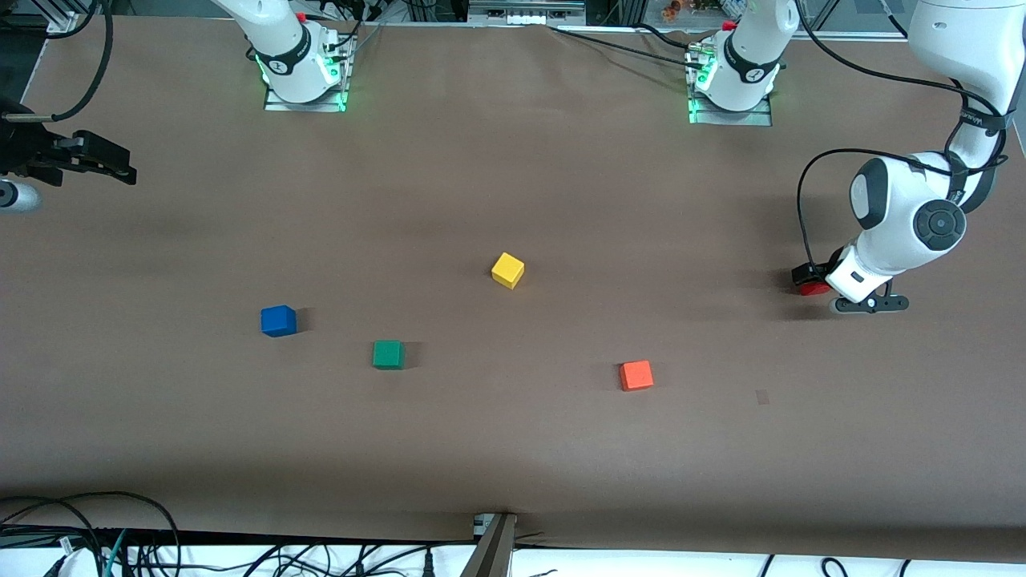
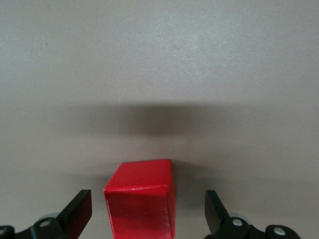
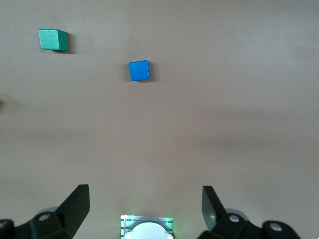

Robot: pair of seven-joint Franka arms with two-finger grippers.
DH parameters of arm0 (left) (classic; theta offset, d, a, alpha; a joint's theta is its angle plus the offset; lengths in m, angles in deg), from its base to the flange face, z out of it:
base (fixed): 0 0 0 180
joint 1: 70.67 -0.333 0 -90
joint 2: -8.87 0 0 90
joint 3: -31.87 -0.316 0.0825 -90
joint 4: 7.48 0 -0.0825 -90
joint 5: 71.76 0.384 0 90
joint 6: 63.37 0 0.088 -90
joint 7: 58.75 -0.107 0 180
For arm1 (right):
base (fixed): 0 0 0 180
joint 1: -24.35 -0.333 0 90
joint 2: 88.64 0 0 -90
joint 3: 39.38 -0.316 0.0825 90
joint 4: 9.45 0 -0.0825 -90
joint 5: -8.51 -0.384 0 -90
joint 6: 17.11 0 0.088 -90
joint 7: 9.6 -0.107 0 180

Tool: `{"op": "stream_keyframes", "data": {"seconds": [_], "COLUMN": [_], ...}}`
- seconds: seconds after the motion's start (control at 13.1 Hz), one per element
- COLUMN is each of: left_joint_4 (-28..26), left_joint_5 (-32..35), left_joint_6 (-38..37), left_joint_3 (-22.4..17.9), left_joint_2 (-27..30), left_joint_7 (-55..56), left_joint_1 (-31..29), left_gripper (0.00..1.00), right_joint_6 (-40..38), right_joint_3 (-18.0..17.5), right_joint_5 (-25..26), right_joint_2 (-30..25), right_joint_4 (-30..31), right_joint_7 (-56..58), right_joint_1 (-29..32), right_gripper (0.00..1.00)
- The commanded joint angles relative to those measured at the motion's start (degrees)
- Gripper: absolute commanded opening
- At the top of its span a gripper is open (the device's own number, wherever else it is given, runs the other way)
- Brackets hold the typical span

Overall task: Pass red block to right arm, stack on blue
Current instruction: 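Lower the left gripper onto the red cube and close it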

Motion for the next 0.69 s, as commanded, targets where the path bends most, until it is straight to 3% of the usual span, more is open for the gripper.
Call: {"op": "stream_keyframes", "data": {"seconds": [0.0, 0.15, 0.23, 0.31, 0.38, 0.46, 0.61], "left_joint_4": [-0.03, -0.12, -0.12, -0.12, -0.12, -0.12, 0.06], "left_joint_5": [1.77, 1.77, 1.77, 1.77, 1.77, 1.69, 1.69], "left_joint_6": [2.92, 3.01, 3.01, 3.01, 3.01, 2.75, 2.58], "left_joint_3": [0.24, 0.33, 0.33, 0.33, 0.41, 0.41, 0.41], "left_joint_2": [-1.98, -2.43, -2.43, -2.43, -2.43, -2.34, -2.16], "left_joint_7": [-0.5, -0.5, -0.58, -0.41, -0.23, -0.06, -0.41], "left_joint_1": [-1.74, -2.0, -2.09, -2.09, -2.09, -2.18, -2.18], "left_gripper": [1.0, 1.0, 0.85, 0.52, 0.34, 0.24, 0.15], "right_joint_6": [-0.25, -0.07, -0.24, -0.33, -0.33, -0.25, -0.25], "right_joint_3": [-0.19, -0.28, -0.2, -0.19, -0.19, -0.19, -0.2], "right_joint_5": [0.56, 0.47, 0.47, 0.47, 0.38, 0.38, 0.38], "right_joint_2": [0.35, 0.36, 0.35, 0.35, 0.44, 0.36, 0.35], "right_joint_4": [-0.7, -0.7, -0.7, -0.61, -0.7, -0.7, -0.7], "right_joint_7": [0.82, 0.82, 0.82, 0.91, 0.91, 0.82, 0.82], "right_joint_1": [0.3, 0.22, 0.3, 0.39, 0.39, 0.31, 0.22], "right_gripper": [1.0, 1.0, 1.0, 1.0, 1.0, 1.0, 1.0]}}
